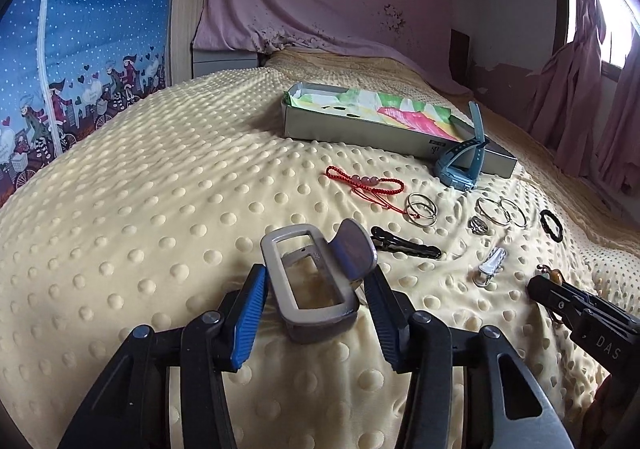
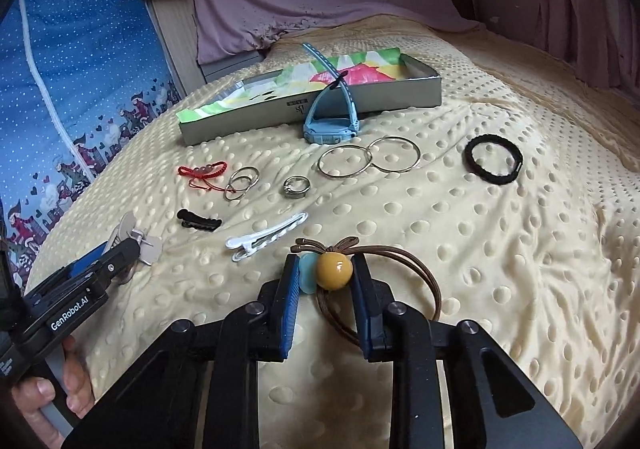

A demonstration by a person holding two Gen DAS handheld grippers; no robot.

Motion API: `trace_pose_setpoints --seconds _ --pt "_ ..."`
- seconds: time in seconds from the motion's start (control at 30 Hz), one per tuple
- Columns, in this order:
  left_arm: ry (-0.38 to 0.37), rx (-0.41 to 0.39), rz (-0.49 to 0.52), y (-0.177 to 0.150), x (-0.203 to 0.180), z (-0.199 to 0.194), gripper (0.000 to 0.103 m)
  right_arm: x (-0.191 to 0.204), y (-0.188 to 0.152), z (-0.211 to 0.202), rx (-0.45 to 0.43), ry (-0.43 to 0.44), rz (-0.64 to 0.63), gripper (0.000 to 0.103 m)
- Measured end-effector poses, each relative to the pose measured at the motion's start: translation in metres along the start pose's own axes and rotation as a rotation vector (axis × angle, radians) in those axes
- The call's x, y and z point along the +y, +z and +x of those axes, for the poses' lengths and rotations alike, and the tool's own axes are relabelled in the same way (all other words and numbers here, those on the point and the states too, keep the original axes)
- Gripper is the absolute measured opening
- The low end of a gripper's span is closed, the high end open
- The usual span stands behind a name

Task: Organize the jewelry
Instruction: 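Move the hair tie into the tray with right tool while left drops the holder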

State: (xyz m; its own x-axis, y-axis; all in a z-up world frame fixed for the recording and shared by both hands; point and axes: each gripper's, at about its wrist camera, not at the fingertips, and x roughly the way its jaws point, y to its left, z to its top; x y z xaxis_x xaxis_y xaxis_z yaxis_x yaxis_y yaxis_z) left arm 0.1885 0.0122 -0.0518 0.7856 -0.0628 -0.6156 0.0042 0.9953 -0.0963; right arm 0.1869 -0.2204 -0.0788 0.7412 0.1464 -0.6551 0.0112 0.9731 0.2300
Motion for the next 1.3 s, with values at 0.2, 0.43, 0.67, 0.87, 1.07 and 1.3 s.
trace_pose_setpoints --seconds 0.2,0.43,0.67,0.87,1.07,1.3 --pt "-0.054 -0.023 0.023 -0.001 -0.007 -0.009 0.047 0.010 0.000 -0.001 -0.004 0.050 -0.036 0.022" --pt "-0.104 -0.049 0.055 0.000 -0.016 -0.016 0.047 0.014 -0.001 -0.009 -0.036 0.088 -0.064 0.022" --pt "-0.169 -0.111 0.021 0.026 -0.019 -0.023 0.047 0.018 0.023 -0.018 -0.086 0.150 -0.073 0.022" --pt "-0.193 -0.166 -0.005 0.073 -0.012 -0.004 0.047 0.034 0.069 -0.008 -0.159 0.175 -0.120 0.022" --pt "-0.203 -0.182 -0.016 0.129 0.000 0.044 0.047 0.050 0.133 0.025 -0.214 0.195 -0.128 0.022" --pt "-0.225 -0.075 -0.104 0.170 0.018 0.115 0.047 0.059 0.189 0.088 -0.152 0.203 -0.107 0.022"
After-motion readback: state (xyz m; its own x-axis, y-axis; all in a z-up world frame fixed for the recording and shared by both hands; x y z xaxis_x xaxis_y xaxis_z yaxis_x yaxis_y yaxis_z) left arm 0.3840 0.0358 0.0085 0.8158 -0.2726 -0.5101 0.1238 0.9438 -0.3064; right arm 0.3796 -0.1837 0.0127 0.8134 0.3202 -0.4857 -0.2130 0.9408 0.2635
